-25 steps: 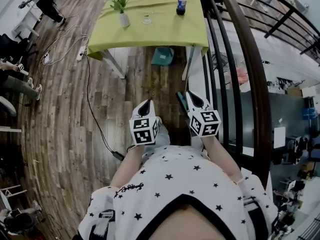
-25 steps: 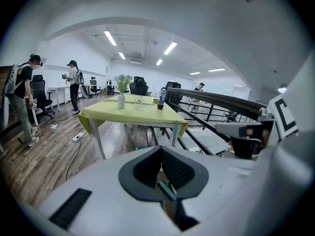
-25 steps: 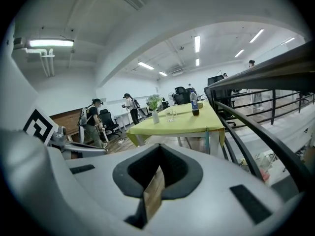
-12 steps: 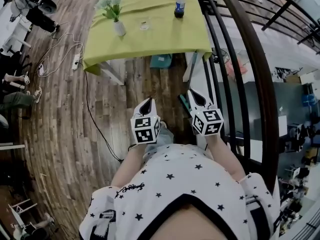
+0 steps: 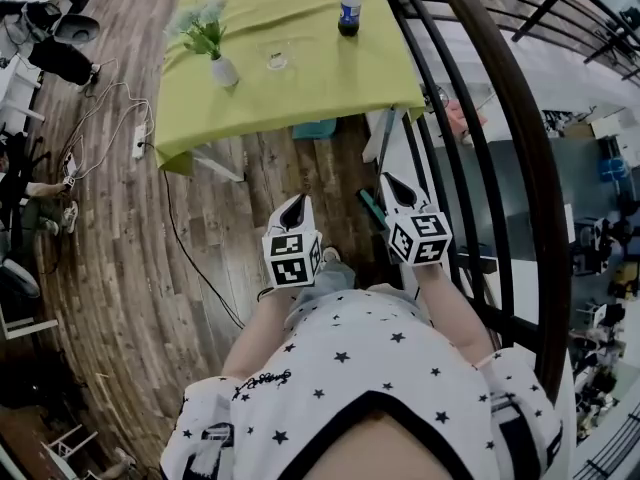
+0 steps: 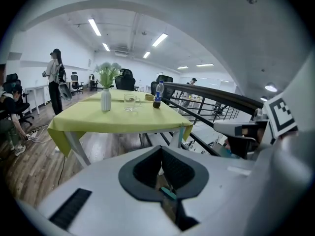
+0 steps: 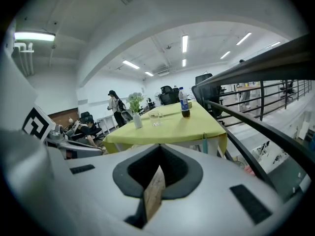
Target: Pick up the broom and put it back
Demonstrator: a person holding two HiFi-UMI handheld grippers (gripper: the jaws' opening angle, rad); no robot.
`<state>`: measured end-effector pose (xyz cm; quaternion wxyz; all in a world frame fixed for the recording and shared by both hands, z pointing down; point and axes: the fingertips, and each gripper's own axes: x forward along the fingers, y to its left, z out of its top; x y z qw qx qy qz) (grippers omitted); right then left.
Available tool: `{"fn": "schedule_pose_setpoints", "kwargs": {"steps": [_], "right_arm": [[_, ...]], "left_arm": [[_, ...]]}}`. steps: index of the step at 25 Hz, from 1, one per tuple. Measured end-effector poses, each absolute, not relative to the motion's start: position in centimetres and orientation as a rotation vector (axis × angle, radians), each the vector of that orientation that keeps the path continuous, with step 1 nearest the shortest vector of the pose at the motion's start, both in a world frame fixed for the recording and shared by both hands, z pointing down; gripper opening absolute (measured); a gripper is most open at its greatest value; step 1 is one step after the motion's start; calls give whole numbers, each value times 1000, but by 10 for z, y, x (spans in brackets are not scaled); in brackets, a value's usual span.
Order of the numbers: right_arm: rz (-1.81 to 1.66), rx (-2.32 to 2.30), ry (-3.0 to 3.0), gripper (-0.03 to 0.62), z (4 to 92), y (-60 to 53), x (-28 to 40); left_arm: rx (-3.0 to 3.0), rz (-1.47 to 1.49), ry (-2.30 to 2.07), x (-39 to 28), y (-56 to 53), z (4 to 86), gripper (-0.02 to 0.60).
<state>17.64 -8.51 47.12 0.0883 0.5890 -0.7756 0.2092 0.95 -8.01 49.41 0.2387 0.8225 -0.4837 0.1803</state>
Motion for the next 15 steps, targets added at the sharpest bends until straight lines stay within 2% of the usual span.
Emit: {"fn": "schedule_pose_setpoints", "kwargs": {"steps": [15], "right_arm": [[632,1833,-2209,-6,503,-144,213]], "left_arm": [[2241,563,-1254,26,-119,527,11]]}}
